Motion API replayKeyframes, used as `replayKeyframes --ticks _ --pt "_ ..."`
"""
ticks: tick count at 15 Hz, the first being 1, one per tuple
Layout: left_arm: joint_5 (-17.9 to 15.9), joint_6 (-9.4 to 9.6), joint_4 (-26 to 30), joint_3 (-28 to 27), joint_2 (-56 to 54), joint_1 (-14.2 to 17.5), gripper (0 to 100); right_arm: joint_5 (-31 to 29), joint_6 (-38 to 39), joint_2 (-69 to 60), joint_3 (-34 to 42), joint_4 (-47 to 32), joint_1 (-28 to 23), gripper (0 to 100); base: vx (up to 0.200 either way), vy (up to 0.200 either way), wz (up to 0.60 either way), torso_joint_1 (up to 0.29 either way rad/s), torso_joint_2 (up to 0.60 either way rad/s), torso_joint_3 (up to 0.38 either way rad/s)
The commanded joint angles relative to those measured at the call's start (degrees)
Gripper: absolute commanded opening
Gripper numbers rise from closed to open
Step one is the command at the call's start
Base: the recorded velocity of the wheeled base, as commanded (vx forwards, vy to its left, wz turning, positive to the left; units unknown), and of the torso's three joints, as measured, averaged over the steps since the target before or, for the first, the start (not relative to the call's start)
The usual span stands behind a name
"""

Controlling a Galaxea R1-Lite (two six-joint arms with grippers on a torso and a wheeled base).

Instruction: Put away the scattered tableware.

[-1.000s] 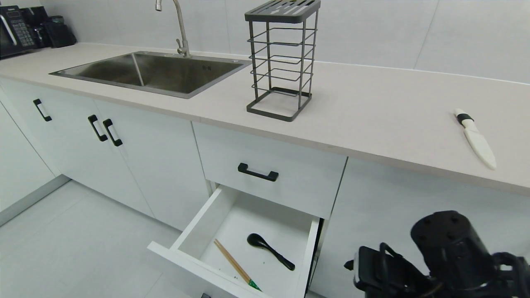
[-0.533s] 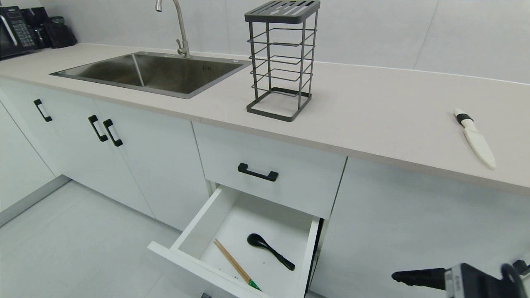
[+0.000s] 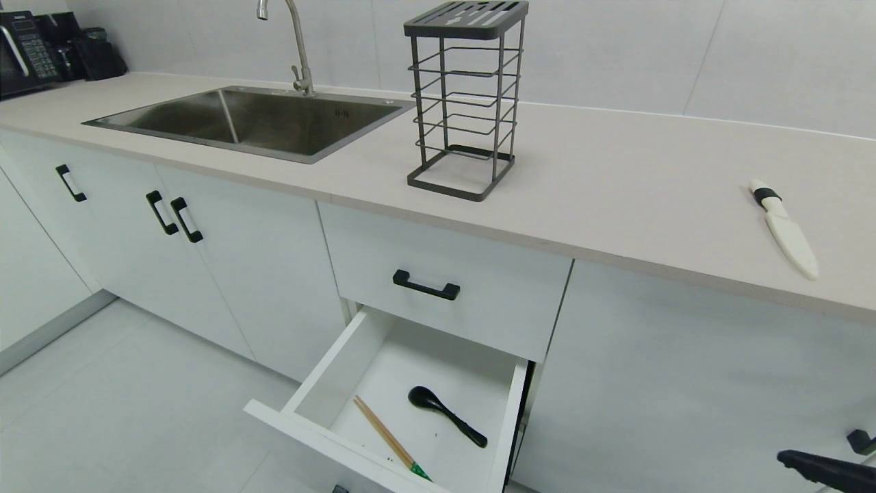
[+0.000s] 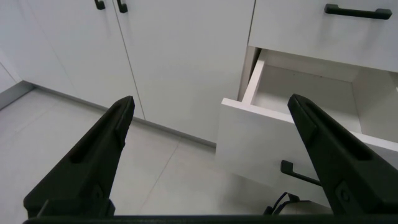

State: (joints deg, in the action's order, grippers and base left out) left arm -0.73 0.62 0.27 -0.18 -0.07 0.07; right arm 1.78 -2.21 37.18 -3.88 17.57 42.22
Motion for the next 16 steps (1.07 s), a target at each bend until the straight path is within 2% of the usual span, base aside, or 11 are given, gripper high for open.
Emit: replayKeyframes --ticks 1,2,3,6,7,8,9,10,11,14,16 --pt "0.0 -0.01 0.0 0.0 0.1 0.0 100 -3.1 2.1 -14.1 3.0 -4.0 -4.1 100 0.0 0.0 0.0 0.0 0.0 0.0" --pt "0.0 -0.01 0.0 0.0 0.1 0.0 100 -3.1 2.1 -14.1 3.0 -4.0 -4.1 100 0.0 0.0 0.0 0.0 0.0 0.0" --pt "-0.1 -0.01 0.0 0.0 0.1 0.0 100 -2.7 2.0 -21.1 3.0 -6.8 -11.5 100 0.0 0.0 0.0 0.0 0.0 0.0" --pt "0.0 -0.01 0.0 0.0 0.1 0.0 100 0.7 1.8 -29.7 2.7 -9.3 -22.8 100 0.0 0.0 0.0 0.0 0.0 0.0" --pt "0.0 -0.01 0.0 0.0 0.1 0.0 100 3.1 1.9 -30.2 2.3 -9.3 -29.6 100 0.0 0.0 0.0 0.0 0.0 0.0" --pt "-0.1 -0.01 0.0 0.0 0.1 0.0 100 5.2 1.8 -30.2 2.0 -9.3 -33.3 100 0.0 0.0 0.0 0.0 0.0 0.0" --pt "0.0 -0.01 0.0 0.0 0.1 0.0 100 10.5 1.9 -30.3 2.5 -9.5 -39.1 100 0.0 0.0 0.0 0.0 0.0 0.0" --pt "0.0 -0.01 0.0 0.0 0.1 0.0 100 13.6 1.9 -31.2 3.1 -9.9 -42.7 100 0.0 0.0 0.0 0.0 0.0 0.0" --pt "-0.1 -0.01 0.0 0.0 0.1 0.0 100 15.6 2.2 -33.1 3.7 -9.9 -44.1 100 0.0 0.0 0.0 0.0 0.0 0.0" --pt "-0.1 -0.01 0.0 0.0 0.1 0.0 100 16.5 5.6 -34.6 2.6 -9.7 -41.2 100 0.0 0.0 0.0 0.0 0.0 0.0" --pt "-0.1 -0.01 0.0 0.0 0.1 0.0 100 17.3 7.7 -34.4 -0.2 -9.7 -41.1 100 0.0 0.0 0.0 0.0 0.0 0.0"
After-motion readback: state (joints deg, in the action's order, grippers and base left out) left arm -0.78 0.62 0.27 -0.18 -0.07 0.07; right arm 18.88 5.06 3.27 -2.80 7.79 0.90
